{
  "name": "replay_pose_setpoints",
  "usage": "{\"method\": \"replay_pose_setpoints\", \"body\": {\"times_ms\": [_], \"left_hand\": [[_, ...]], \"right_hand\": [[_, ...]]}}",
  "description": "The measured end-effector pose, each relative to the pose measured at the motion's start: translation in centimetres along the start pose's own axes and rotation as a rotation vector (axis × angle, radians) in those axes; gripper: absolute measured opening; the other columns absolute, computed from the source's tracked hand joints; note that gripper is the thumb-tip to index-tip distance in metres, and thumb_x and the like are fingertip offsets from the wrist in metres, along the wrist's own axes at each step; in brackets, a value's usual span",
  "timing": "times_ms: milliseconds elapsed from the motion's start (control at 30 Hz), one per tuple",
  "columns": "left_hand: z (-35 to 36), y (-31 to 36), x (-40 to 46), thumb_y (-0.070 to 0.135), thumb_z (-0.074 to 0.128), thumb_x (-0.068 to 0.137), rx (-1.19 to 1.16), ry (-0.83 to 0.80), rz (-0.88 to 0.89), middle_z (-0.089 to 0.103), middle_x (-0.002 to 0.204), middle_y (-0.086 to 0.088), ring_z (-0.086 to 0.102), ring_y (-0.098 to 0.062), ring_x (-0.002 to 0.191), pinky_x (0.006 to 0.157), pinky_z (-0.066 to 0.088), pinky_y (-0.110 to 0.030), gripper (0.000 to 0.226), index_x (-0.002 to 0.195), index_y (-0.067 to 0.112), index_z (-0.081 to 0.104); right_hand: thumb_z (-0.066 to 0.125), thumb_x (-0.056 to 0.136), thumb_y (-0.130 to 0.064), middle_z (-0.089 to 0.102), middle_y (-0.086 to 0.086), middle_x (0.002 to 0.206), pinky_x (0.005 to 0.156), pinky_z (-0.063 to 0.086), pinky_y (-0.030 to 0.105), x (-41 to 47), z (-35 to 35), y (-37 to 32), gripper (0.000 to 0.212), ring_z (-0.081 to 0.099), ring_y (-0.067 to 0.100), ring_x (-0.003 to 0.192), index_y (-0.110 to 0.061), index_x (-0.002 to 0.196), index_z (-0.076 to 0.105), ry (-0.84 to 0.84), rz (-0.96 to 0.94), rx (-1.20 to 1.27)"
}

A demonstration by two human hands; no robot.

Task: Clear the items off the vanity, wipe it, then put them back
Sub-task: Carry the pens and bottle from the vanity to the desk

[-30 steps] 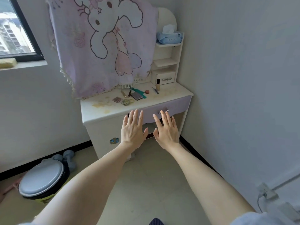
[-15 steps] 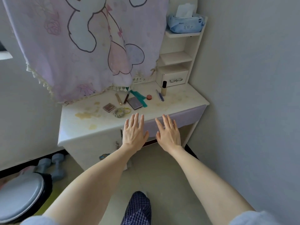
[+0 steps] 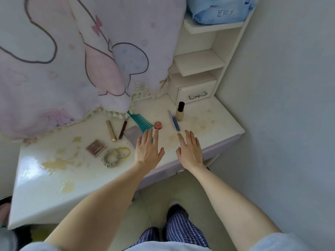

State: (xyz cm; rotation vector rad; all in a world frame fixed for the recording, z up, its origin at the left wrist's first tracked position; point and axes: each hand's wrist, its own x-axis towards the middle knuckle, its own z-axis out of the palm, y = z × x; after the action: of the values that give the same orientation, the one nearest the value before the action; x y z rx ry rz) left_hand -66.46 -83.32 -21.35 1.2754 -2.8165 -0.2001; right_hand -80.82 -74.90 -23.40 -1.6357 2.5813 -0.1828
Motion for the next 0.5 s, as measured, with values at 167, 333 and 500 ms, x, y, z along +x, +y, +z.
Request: {"method": "replay_pose_setpoints", "body": {"times_ms": [167, 333, 500], "left_hand": [[1.7, 0.8, 7.5, 0.04, 0.038, 0.095, -0.031, 0.005, -0.028, 0.014, 0.154, -0.012, 0.011, -0.028, 0.142, 0.116, 0.013, -0.038, 0.065, 0.146, 0.008, 0.012], [3.1, 3.9, 14.5, 0.037, 0.047, 0.092, -0.181, -0.017, -0.089, 0.038, 0.14, -0.012, 0.037, -0.028, 0.129, 0.102, 0.036, -0.037, 0.061, 0.141, 0.007, 0.025], [4.9, 5.6, 17.9, 0.035, 0.047, 0.092, -0.242, -0.129, -0.218, 0.05, 0.123, -0.008, 0.046, -0.025, 0.112, 0.085, 0.04, -0.033, 0.052, 0.134, 0.008, 0.033]], "right_hand": [[0.045, 0.095, -0.024, 0.016, 0.012, 0.155, 0.117, 0.014, 0.033, 7.9, 1.2, 2.9, 0.065, 0.01, 0.025, 0.144, -0.004, 0.147, 0.013, -0.03, 0.098, 0.189], [0.055, 0.091, -0.017, 0.019, 0.012, 0.154, 0.113, 0.021, 0.028, 14.4, 1.7, 5.8, 0.072, 0.016, 0.023, 0.143, -0.001, 0.147, 0.012, -0.084, 0.097, 0.406], [0.053, 0.093, -0.02, 0.03, 0.011, 0.15, 0.108, 0.03, 0.029, 18.0, 1.9, 7.5, 0.065, 0.029, 0.022, 0.138, -0.002, 0.145, 0.02, -0.144, -0.038, 0.533]]}}
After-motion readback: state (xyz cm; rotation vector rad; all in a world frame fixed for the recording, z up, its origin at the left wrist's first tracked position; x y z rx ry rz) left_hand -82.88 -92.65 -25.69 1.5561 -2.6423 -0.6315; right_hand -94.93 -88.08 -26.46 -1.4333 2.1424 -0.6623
